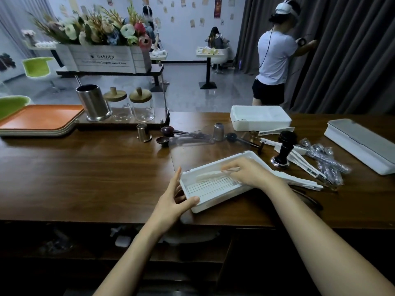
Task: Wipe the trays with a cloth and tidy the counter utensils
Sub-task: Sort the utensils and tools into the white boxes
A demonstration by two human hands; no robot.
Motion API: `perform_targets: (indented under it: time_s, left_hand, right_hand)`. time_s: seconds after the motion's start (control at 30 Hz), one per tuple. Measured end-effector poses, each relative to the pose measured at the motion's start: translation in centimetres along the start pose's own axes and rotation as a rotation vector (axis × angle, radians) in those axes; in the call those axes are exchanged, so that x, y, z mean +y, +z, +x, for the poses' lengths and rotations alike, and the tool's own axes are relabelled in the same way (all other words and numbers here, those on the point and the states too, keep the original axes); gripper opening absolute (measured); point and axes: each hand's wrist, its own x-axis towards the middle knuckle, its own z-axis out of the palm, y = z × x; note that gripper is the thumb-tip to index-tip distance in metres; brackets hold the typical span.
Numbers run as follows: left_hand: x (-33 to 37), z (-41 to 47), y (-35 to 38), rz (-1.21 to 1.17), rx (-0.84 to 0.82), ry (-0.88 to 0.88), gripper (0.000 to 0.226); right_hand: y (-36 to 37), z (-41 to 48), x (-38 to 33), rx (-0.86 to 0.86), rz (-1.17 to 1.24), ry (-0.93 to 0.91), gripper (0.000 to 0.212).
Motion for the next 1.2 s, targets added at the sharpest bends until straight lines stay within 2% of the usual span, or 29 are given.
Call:
perform_targets:
  time_s: [0.17,0.3,0.4,0.47,0.57,0.7,0.77,0.93,1.07,1.2]
  left_hand:
    - [-0.1,0.0,-0.1,0.025,-0.036,-0.007,0.109]
    - [0.7,-0.1,0.5,0.105,-0.017,0.037,0.084]
    - [1.5,-0.1,2.0,0.265,0.084,0.086,0.062]
    - [2.1,-0.2,3.3,0.332,0.155,0.096,0.058]
    - [2.6,-0.1,5.0,0.37,0.221,0.098,0.07]
    - [2.1,0.3,6.0,0.328,0.301,0.052,0.11]
    - [1.9,0.6,6.3,0.295,0.323,0.028,0.105]
    - [2.1,1.2,6.5,0.312,0.333,0.011,0.095]
    - [1.8,1.2,6.5,0.326,0.411,0.002,0.086]
    - [1.9,0.6,7.7,0.284,0.483,0.029,0.069]
  right_hand:
    - [-0.5,-4.2,0.6,0.187,0.082,-0.001,0.033]
    - [-1.0,-6.9,1.4,0.248,0.17,0.038,0.043]
    - [-1.1,-7.9,2.1,0.3,0.251,0.007,0.04]
    - [-1.5,-8.5,2.5,0.347,0.327,-0.021,0.036]
    - [-2.5,-9.0,5.0,0.484,0.403,0.022,0.03]
    - [-5.1,-9.3,10.6,0.66,0.186,0.132,0.041]
    - [-6.3,-9.0,13.3,0.61,0.065,0.191,0.06]
    - [-7.7,-7.1,16.9,0.268,-0.152,0.299,0.116]
    - [-7.9,-6.3,18.0,0.149,-0.147,0.321,0.13]
    - [-8.0,-6.2,18.4,0.163,-0.144,0.294,0.13]
